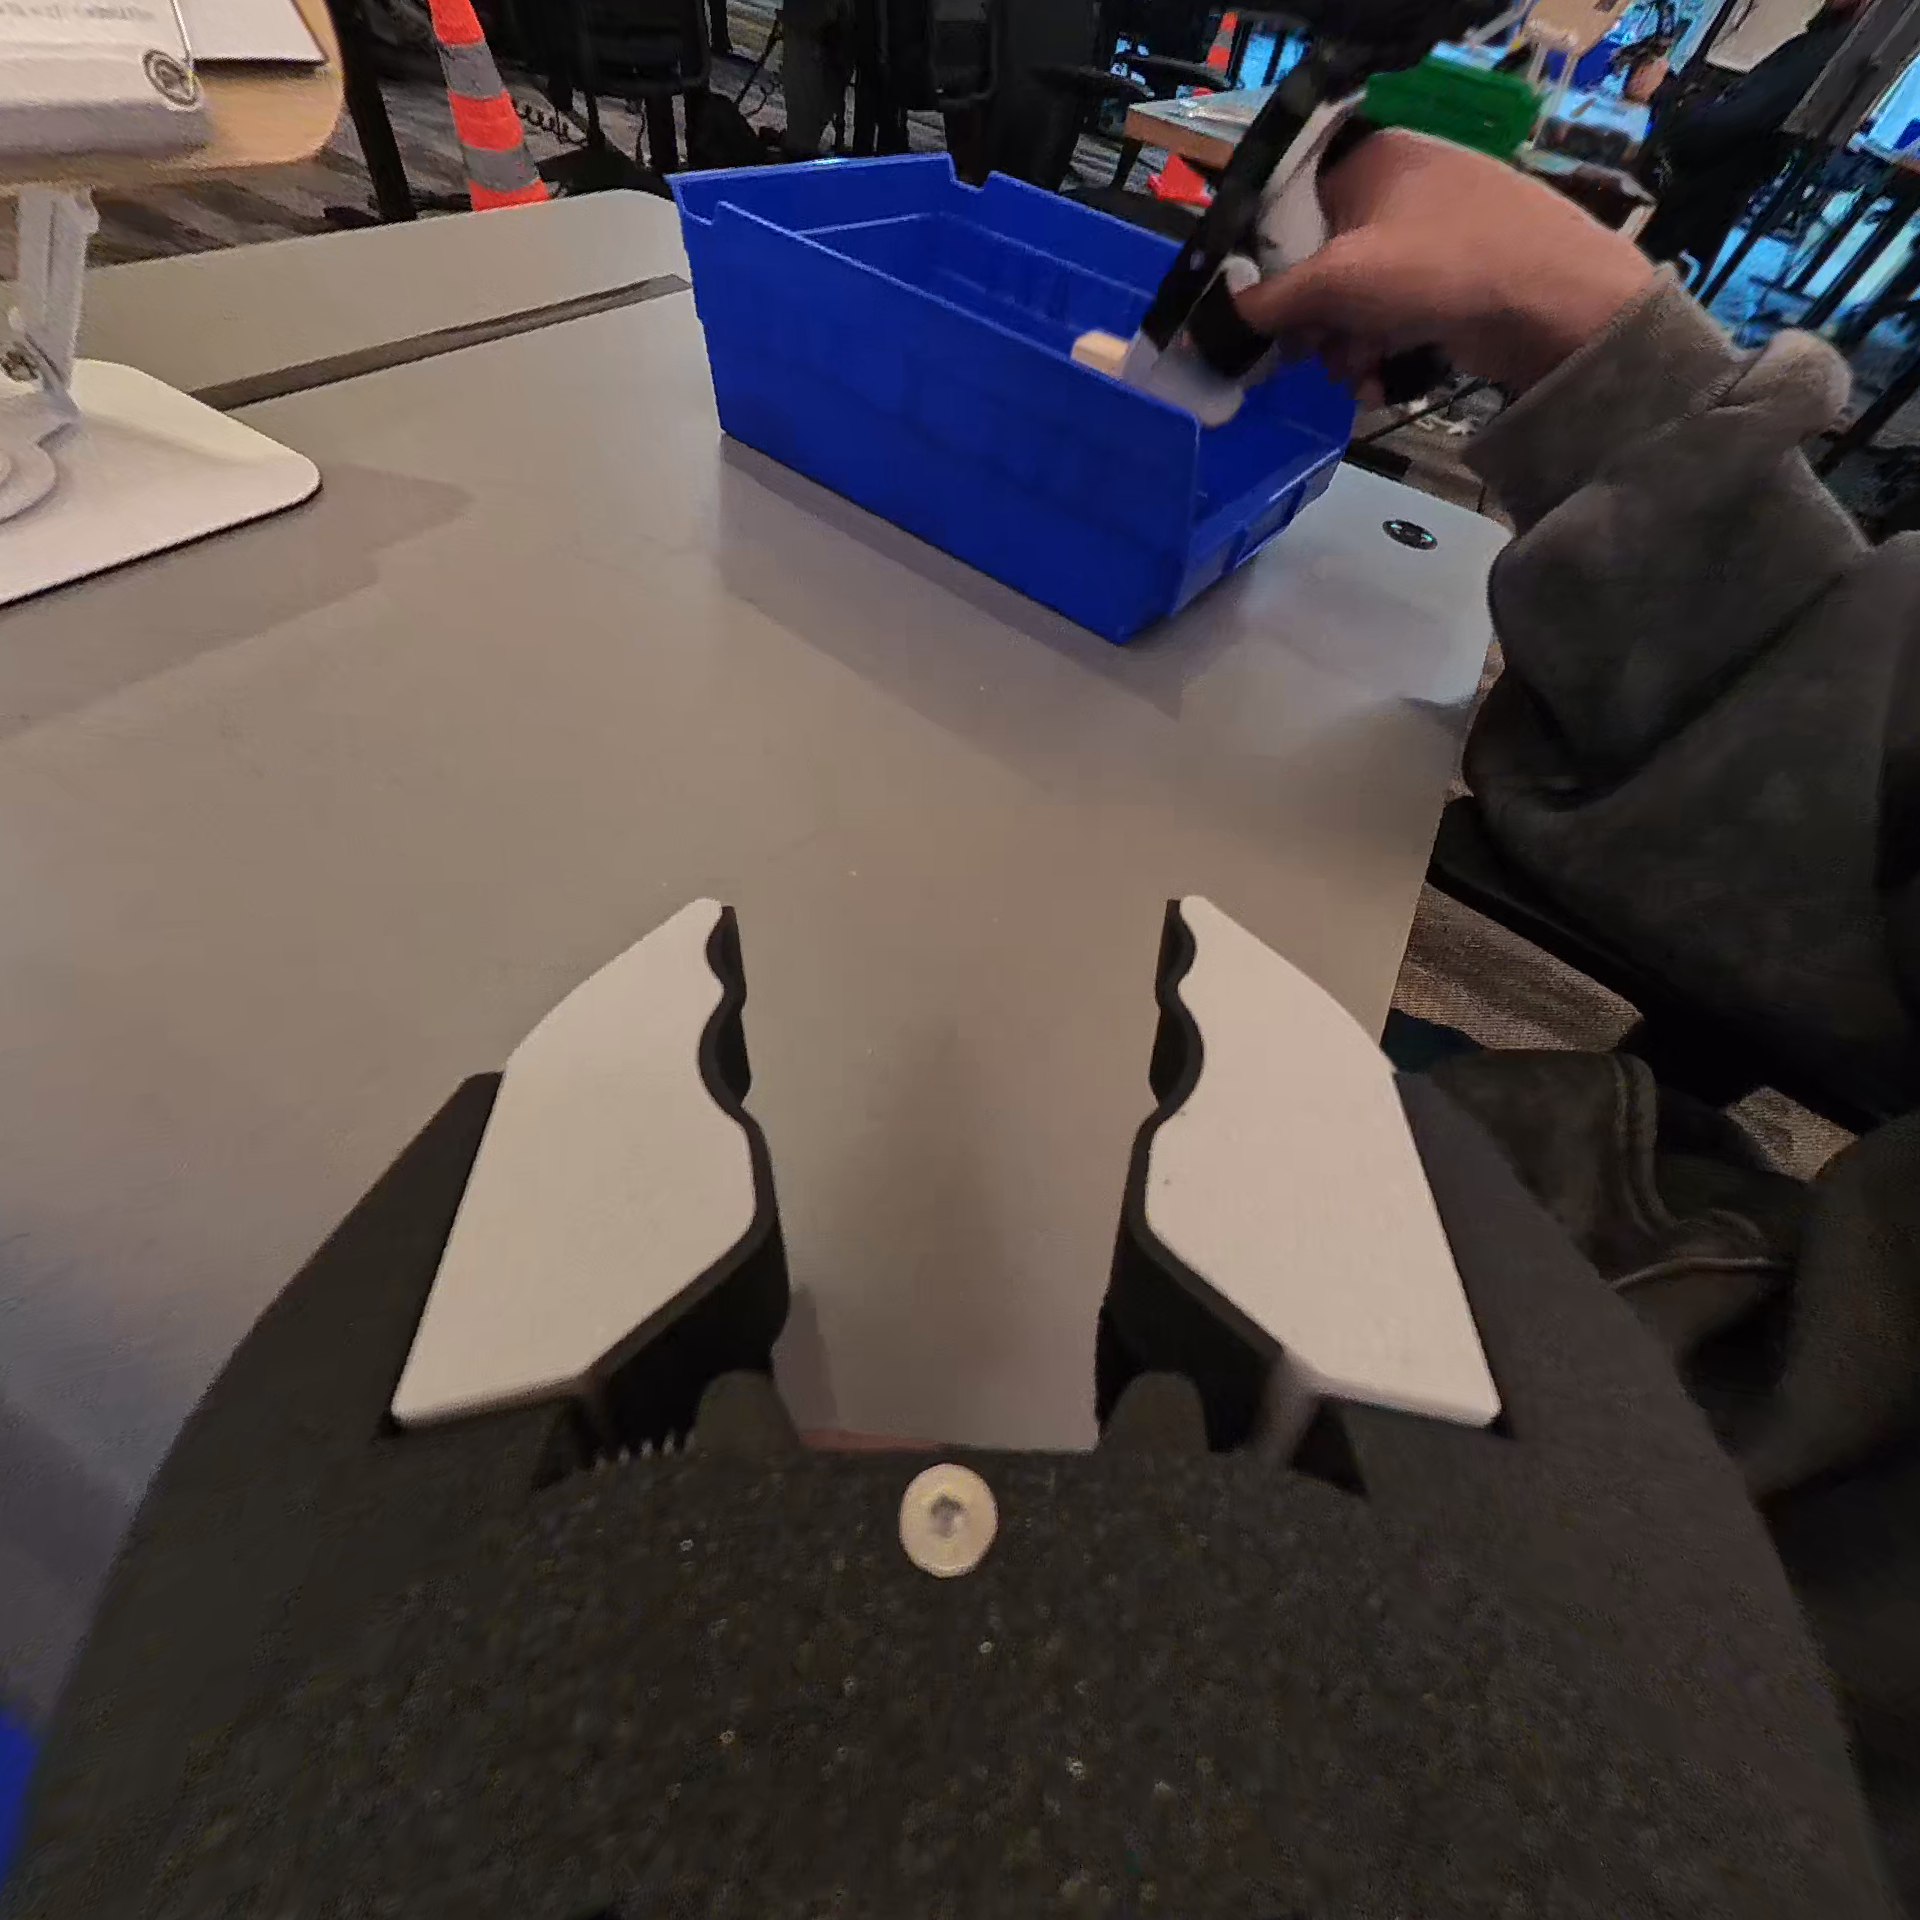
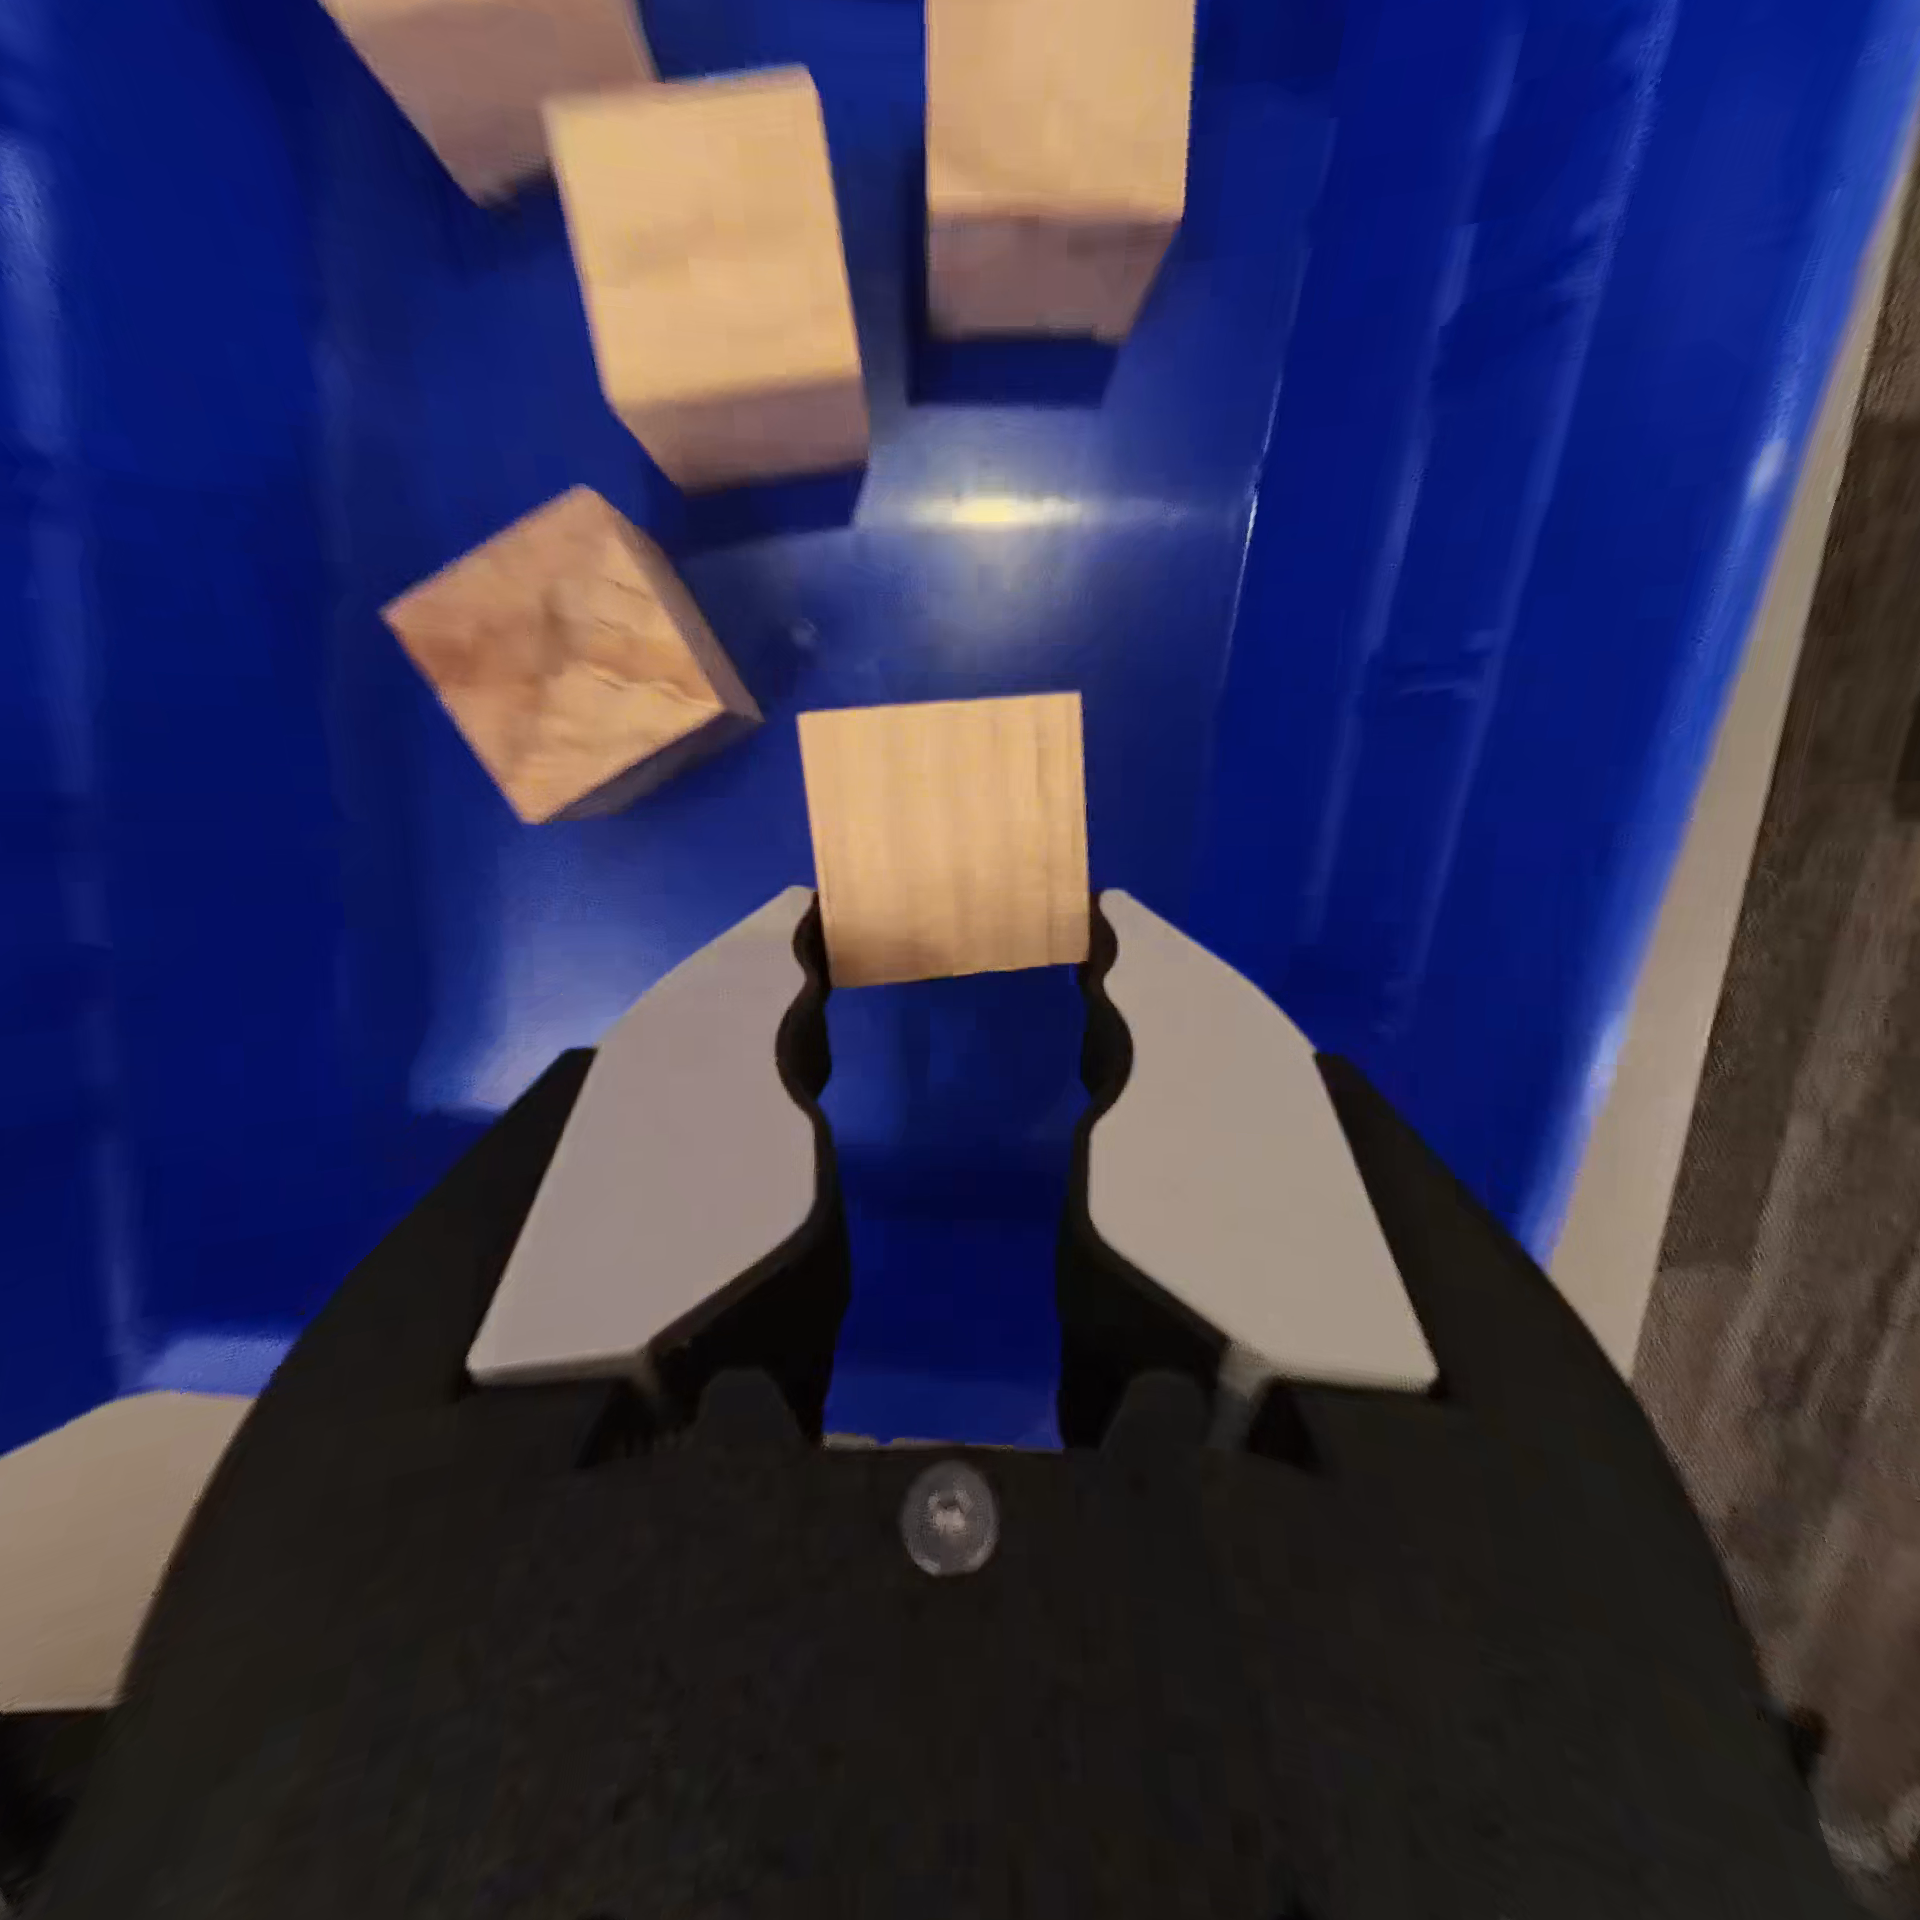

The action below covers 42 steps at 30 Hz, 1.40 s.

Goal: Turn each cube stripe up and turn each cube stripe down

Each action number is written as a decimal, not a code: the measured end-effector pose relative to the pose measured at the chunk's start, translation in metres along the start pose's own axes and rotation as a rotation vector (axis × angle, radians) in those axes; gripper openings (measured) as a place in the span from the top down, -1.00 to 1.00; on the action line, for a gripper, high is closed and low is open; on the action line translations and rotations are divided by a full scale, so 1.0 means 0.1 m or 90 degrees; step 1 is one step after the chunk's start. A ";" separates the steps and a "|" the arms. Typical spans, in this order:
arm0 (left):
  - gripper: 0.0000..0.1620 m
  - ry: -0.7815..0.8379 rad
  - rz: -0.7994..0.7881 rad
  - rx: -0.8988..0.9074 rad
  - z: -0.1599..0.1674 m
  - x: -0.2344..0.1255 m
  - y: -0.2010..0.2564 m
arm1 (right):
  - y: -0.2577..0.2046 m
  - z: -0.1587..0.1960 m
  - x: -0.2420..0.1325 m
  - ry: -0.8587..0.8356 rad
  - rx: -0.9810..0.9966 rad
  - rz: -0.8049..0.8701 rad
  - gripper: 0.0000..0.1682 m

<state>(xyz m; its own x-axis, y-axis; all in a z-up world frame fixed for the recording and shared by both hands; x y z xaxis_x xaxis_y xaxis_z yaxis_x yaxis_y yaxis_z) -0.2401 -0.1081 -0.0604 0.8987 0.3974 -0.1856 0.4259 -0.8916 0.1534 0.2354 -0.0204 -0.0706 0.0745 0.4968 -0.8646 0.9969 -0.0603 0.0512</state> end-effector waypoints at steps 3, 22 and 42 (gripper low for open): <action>0.07 -0.006 0.006 -0.003 0.01 0.01 0.01 | 0.01 0.07 0.14 -0.054 -0.013 0.011 0.45; 0.06 -0.047 0.013 -0.045 0.07 0.03 -0.05 | -1.24 -0.19 -1.03 0.606 -0.161 -0.446 0.24; 0.09 -0.529 -0.069 0.356 -0.69 -0.84 -2.18 | -2.64 0.39 -0.54 0.480 -0.208 -0.798 0.35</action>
<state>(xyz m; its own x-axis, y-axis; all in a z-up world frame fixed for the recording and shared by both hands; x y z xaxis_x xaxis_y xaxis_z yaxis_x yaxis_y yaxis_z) -0.4018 0.0680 -0.0111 0.4095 0.3955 -0.8221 0.1996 -0.9181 -0.3423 -0.0330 -0.0649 -0.0573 -0.9154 0.4023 0.0178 0.3770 0.8717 -0.3129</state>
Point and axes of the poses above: each gripper's, where its closed fingertips meet, x out along the fingers, z out of its underside, y = z × x across the jaws, the point moved 9 cm from there along -x, back along the fingers, and after that the axes turned 10 degrees about y, right-handed, at the moved point
